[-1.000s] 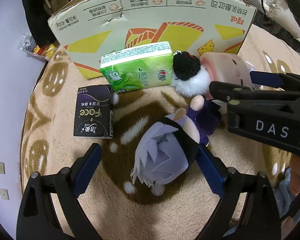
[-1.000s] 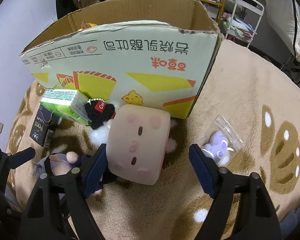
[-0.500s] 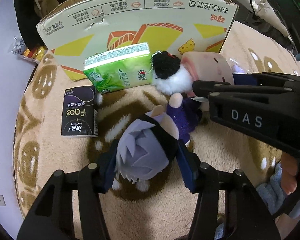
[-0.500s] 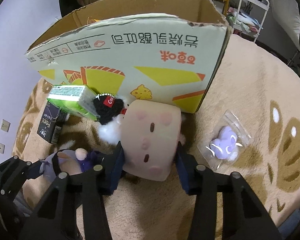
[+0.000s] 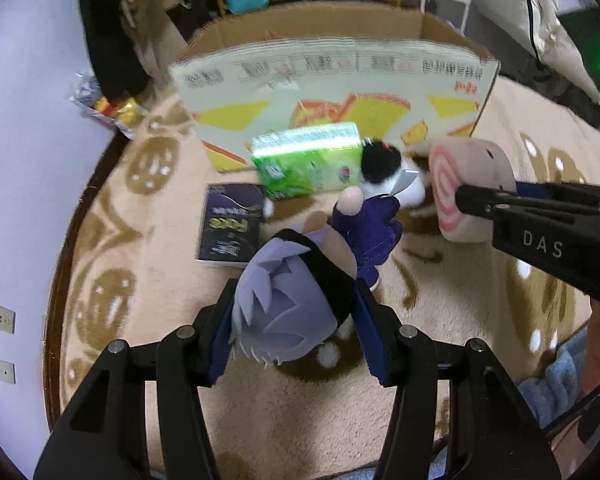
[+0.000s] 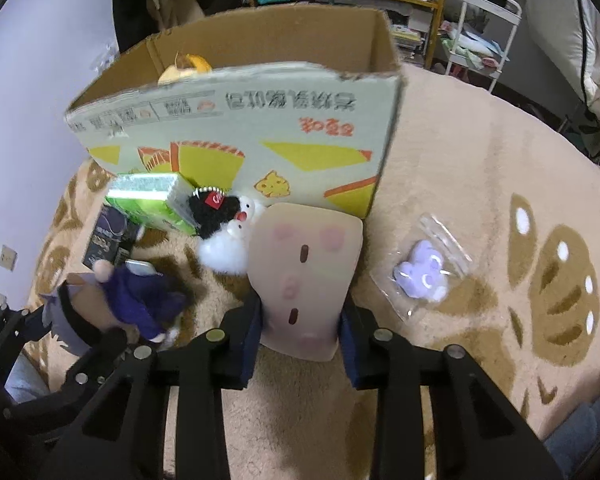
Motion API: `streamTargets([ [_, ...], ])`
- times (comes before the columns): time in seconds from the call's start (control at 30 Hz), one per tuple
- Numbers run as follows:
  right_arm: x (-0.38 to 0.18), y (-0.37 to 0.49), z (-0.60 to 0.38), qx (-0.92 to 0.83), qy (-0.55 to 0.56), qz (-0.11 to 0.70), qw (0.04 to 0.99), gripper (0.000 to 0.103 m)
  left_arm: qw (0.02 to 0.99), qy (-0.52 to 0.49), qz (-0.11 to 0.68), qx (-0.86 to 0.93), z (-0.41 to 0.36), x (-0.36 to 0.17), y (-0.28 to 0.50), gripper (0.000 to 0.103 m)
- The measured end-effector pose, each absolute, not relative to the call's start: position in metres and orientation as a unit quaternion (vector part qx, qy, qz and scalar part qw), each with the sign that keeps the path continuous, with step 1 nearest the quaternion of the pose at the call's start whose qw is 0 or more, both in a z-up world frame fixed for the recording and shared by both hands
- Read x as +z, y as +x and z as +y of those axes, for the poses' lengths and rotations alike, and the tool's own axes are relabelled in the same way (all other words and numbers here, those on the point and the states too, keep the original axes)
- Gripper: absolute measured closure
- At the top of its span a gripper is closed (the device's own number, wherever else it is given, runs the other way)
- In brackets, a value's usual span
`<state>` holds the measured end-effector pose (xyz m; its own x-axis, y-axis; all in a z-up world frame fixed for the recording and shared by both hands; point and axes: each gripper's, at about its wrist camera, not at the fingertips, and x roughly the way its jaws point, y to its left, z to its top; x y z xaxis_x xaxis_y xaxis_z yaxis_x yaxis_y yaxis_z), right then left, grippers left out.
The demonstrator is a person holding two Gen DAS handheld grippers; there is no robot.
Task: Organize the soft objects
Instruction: 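Close the left gripper on the doll while the right gripper grasps the square plush, then lift the doll with the left gripper while the right gripper carries the square plush over the box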
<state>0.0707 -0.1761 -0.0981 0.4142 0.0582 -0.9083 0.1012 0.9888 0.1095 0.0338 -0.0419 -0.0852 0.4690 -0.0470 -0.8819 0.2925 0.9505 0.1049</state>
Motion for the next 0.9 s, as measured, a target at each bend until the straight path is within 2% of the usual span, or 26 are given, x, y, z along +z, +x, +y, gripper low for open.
streamTargets([
  [0.43,-0.027,0.048,-0.184,-0.004,0.073,0.444,0.893,0.068,0.92,0.108,0.368,-0.082,-0.025,-0.004,0.022,0.049],
  [0.9,0.038,0.021,-0.177,0.013,0.055,0.305,0.951,0.068,0.954,0.095,0.274,-0.069,-0.006,0.037,0.027,0.049],
])
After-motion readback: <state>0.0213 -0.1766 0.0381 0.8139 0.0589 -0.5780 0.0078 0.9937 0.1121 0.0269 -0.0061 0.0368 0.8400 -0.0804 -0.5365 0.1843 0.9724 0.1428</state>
